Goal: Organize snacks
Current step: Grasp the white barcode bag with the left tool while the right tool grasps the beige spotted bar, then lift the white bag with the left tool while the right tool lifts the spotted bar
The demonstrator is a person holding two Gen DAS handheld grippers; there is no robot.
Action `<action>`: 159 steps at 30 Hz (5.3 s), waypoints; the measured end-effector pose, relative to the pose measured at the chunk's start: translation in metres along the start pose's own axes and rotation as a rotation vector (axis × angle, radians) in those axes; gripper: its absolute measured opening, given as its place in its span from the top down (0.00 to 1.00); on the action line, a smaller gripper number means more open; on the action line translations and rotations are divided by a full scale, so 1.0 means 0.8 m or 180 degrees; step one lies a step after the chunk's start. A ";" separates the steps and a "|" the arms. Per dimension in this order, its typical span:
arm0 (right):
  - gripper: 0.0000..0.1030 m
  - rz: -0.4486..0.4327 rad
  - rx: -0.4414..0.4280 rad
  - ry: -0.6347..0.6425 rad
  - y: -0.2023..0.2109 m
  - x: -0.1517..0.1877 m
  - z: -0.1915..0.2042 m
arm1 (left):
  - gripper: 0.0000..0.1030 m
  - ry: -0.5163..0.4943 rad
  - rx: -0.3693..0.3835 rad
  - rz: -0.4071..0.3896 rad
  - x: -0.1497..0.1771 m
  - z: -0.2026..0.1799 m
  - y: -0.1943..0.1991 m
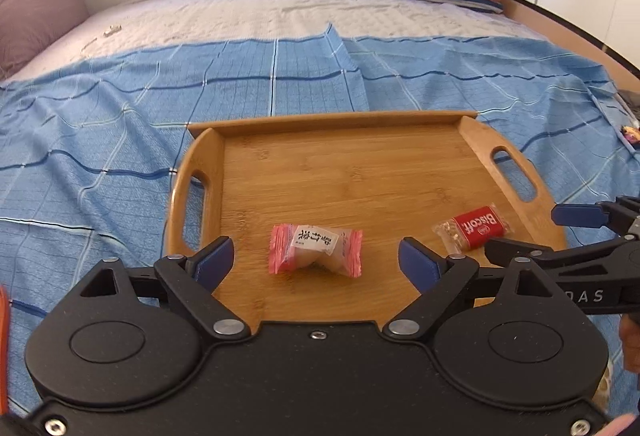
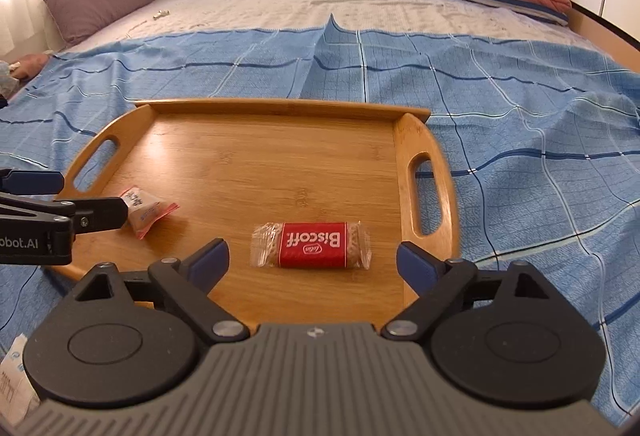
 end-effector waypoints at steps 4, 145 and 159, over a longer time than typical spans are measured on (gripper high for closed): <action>0.05 -0.0136 -0.0027 0.0033 0.028 0.023 0.005 | 0.12 -0.0085 0.0033 -0.0173 0.028 -0.001 0.034; 0.48 -0.0316 -0.0138 0.0033 0.066 0.149 0.007 | 0.39 0.0261 -0.0013 -0.0485 0.248 0.032 0.138; 0.17 -0.0120 -0.0450 -0.0396 0.037 0.155 -0.018 | 0.39 0.0306 0.0044 -0.0411 0.240 0.034 0.125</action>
Point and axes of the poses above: each gripper's, at about its wrist camera, not at the fingertips, and y roughly against the way its jaws point, z to its left, x to its underside, the point moved 7 cm from there along -y, roughly the way its jaws point, and after that the axes turned 13 degrees about z, right-handed, at the moved point
